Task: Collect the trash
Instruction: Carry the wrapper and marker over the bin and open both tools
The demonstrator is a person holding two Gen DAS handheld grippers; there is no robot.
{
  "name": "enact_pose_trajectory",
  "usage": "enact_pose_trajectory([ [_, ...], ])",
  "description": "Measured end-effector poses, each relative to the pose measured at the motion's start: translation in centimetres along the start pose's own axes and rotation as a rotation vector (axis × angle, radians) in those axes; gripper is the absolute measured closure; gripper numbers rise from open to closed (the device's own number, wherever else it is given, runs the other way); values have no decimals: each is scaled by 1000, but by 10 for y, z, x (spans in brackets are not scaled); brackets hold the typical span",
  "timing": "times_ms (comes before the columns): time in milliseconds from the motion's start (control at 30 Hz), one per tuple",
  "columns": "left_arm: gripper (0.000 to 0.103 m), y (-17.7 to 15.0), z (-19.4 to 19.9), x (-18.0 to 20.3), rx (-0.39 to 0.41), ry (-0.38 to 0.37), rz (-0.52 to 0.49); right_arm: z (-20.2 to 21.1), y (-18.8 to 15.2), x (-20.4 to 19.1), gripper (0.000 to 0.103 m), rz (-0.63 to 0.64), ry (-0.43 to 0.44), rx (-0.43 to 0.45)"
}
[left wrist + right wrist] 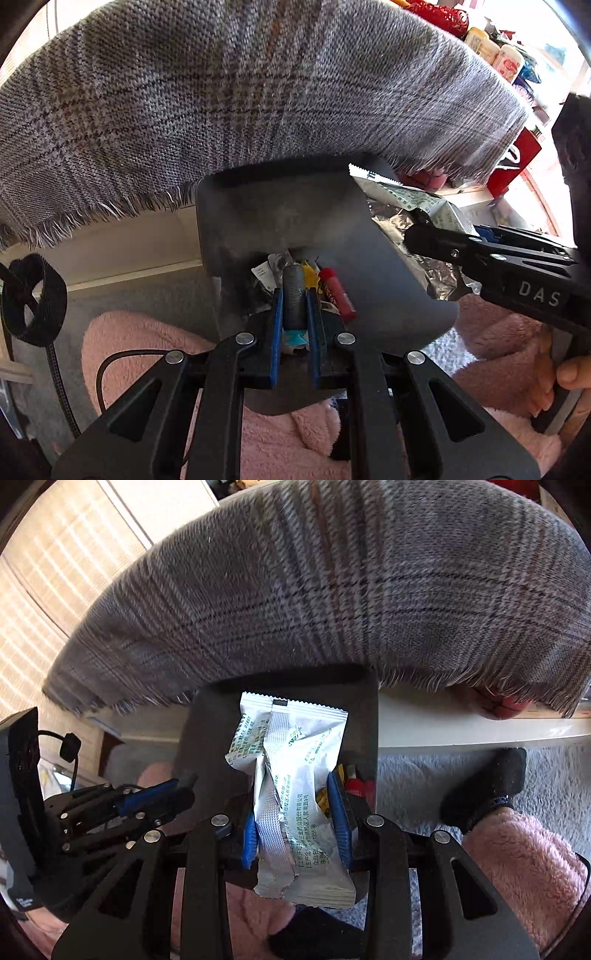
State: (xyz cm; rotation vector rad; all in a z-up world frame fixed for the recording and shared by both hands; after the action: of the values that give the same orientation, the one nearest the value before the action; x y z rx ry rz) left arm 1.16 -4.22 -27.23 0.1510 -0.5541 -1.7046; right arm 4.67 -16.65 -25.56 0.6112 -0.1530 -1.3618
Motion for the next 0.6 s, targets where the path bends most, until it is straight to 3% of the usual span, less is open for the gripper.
enact_pose_trajectory([
  [200,90,1,-5,-2,-6,4,8,1,0,0,65,-27,21,5],
  [267,81,0,-6,-7,-8,1,25,3,3,2,58,-32,14,7],
  [333,66,1,-2,-13,-1,5,33,5,5,3,39,-41,0,16],
  [367,63,1,0,-15,3,7,36,7,6,6,29,-43,-5,21],
  [467,50,2,6,-17,16,15,39,14,7,11,26,-57,-12,42],
  [533,34,3,11,-19,31,28,38,17,5,16,19,-72,-20,52],
  [600,28,4,17,-20,45,38,35,21,3,20,13,-80,-22,60],
])
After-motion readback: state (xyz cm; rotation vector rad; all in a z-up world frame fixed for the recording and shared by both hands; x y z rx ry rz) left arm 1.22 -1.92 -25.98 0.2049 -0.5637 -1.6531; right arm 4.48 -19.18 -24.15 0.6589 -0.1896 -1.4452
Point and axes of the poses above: each gripper's, at about its wrist camera, not at the fingertips, and z roughly against the way its jaws point, x to its right, y to its top, the point moved 2 cm from there along -z, roughly the way its jaws point, and after that the axes turned 8 degrees about z, right-handed, at the moved point
